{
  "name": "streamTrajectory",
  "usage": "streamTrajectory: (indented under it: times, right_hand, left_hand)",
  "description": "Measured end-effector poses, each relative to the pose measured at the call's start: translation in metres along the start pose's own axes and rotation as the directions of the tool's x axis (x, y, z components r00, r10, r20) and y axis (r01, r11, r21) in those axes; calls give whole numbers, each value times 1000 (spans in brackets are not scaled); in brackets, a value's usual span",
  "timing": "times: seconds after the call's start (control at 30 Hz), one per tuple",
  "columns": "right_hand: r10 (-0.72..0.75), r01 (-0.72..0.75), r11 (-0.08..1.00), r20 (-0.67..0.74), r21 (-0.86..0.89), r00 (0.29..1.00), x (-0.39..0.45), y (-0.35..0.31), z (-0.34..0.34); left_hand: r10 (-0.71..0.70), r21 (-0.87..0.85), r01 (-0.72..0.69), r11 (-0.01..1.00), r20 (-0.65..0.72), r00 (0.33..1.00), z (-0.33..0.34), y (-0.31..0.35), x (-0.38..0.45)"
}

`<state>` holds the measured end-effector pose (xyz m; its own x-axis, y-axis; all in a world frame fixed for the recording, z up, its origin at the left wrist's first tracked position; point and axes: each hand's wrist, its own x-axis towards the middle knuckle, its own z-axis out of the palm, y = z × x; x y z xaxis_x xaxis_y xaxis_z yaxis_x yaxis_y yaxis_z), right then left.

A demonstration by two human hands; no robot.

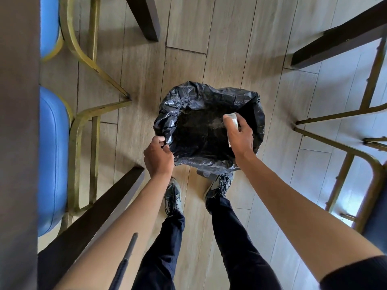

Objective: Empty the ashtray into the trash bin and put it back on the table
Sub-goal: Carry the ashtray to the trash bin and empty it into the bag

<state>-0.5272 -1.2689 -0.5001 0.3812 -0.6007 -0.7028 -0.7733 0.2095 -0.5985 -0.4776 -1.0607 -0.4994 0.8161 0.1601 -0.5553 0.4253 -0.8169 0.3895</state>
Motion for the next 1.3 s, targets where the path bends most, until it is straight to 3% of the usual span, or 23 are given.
streamTrajectory:
  times: [0.4,0.67,0.93,1.07,1.17,1.3]
  right_hand:
    - [33,-33,999,17,-2,999,2,-1,1]
    - [-121,123,965,26,-229,992,-10,0,5]
    - [-404,423,776,147,-468,903,-19,-6,15]
    - [-342,371,747,159,-552,926,-13,0,18]
    - [-396,385,759,98,-524,913,-5,-5,15]
    - [-293,337,743,173,-578,940,-5,10,12]
  left_hand:
    - [8,-11,-8,1000,-10,1000,-2,1,-3]
    - [12,0,-12,1000,-18,1000,-3,3,-5]
    - [19,-1,-19,1000,-8,1000,-2,2,-5]
    - [-6,-15,6,1000,3,1000,-5,4,-4]
    - [-7,-23,7,1000,2,1000,-5,4,-3]
    - [-14,-22,14,1000,8,1000,-6,4,-3]
